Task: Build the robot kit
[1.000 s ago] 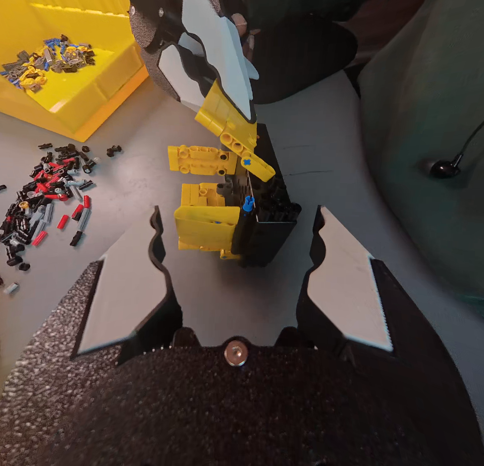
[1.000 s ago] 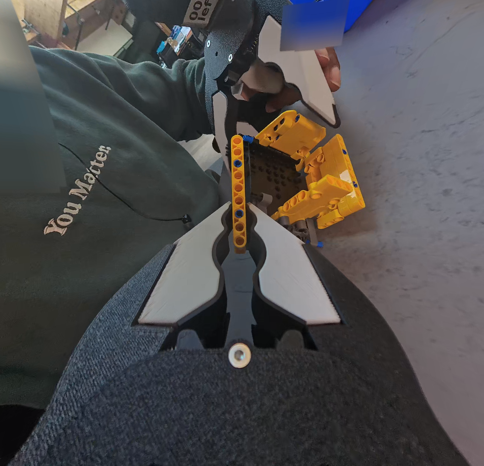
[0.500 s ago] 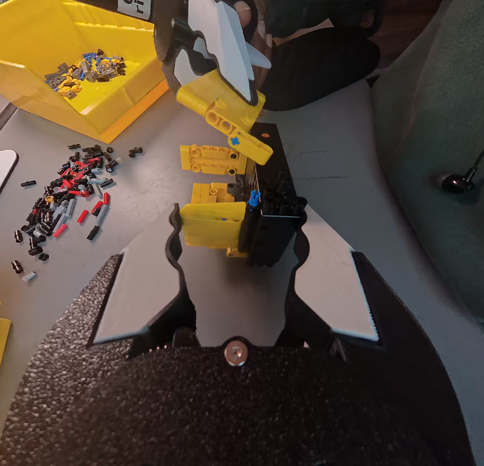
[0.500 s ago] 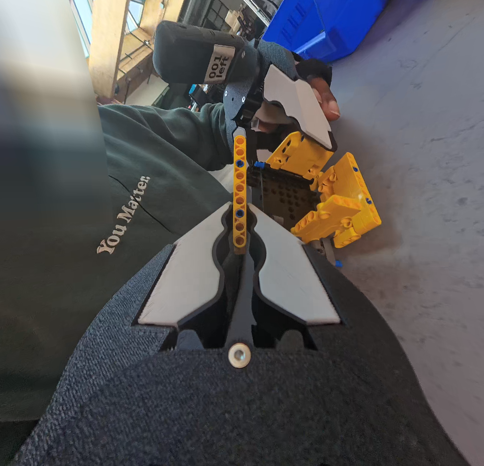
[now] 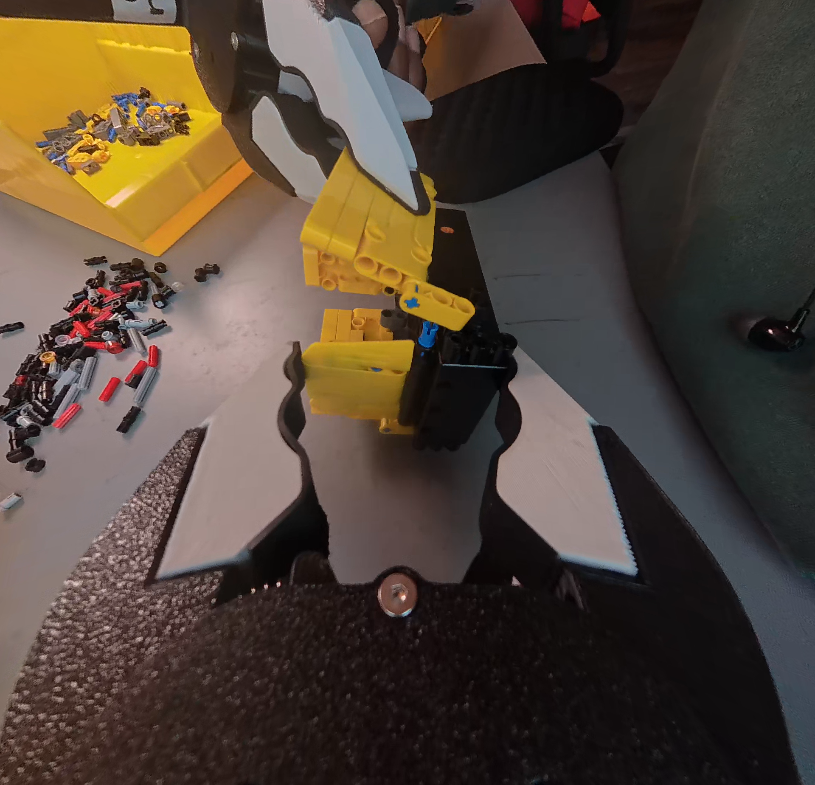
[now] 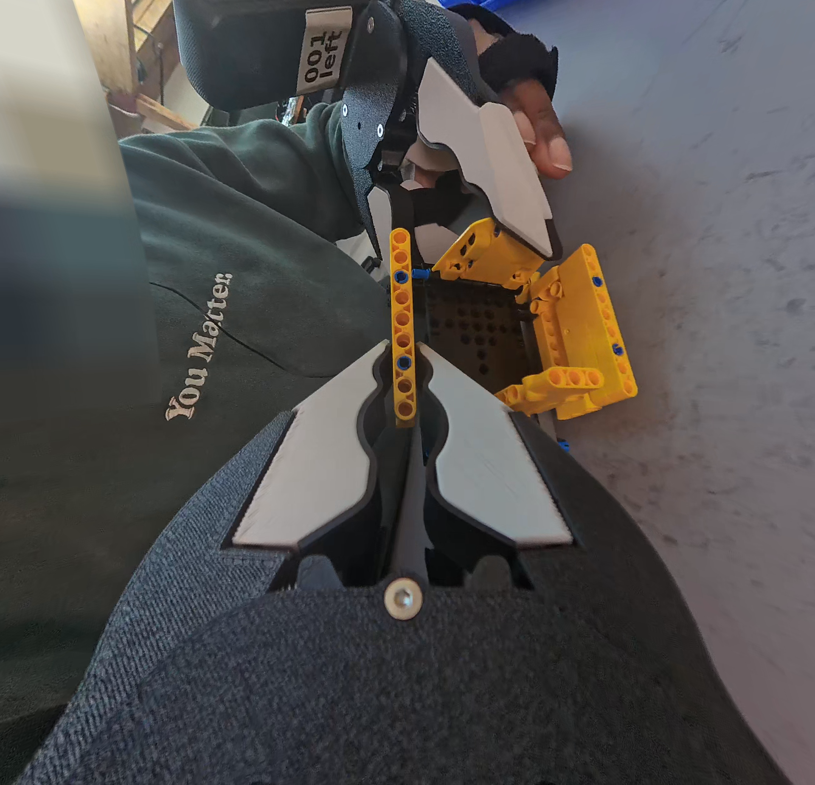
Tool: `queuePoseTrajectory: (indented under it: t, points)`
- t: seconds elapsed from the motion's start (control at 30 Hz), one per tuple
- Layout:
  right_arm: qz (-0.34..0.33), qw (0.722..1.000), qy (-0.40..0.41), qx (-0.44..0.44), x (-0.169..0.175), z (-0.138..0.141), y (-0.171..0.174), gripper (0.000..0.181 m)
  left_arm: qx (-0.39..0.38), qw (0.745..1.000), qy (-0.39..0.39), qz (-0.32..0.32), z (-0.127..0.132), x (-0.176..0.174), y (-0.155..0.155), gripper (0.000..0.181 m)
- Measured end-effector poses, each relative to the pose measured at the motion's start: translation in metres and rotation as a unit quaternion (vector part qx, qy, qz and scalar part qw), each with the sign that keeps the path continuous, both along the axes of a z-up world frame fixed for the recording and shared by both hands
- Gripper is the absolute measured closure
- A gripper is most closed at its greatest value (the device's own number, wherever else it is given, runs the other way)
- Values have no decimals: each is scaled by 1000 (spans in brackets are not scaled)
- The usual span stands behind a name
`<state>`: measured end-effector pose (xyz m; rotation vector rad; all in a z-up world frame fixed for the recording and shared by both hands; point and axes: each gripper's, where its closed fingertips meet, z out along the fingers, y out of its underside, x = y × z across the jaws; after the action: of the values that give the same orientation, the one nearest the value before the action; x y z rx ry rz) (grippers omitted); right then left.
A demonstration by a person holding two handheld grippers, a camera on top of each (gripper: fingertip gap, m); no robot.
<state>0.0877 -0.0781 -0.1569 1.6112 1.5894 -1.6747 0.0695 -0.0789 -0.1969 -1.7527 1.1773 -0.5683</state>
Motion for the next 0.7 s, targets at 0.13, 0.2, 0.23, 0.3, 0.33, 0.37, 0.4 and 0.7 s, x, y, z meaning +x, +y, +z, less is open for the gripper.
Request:
queuePoseTrajectory:
  t: [0.13,0.2,0.23,0.3,0.33,0.37,0.4,0.7]
  points:
    - [7,1000,-6,15,-1,-2,2,174,-6,1000,-3,-5,0,1,0,94]
    - [11,1000,-17,22,-1,-4,3,174,-10,1000,-4,-8,0,1,0,93]
    - [13,999,-24,23,-2,-5,4,174,-12,1000,-5,-10,-1,2,1,94]
    - [17,999,-42,25,-2,-8,5,173,-16,1000,-7,-12,-1,2,1,94]
    - [18,998,-51,27,-2,-10,6,172,-16,1000,-7,-12,-1,3,1,94]
    - [19,998,-58,26,-2,-10,6,172,-17,1000,-7,-13,-1,3,1,93]
    - [18,997,-65,25,-3,-10,7,172,-18,1000,-7,-13,-1,3,1,93]
    - [29,995,-85,44,-4,-8,8,173,-21,999,-38,-4,17,-4,-2,92]
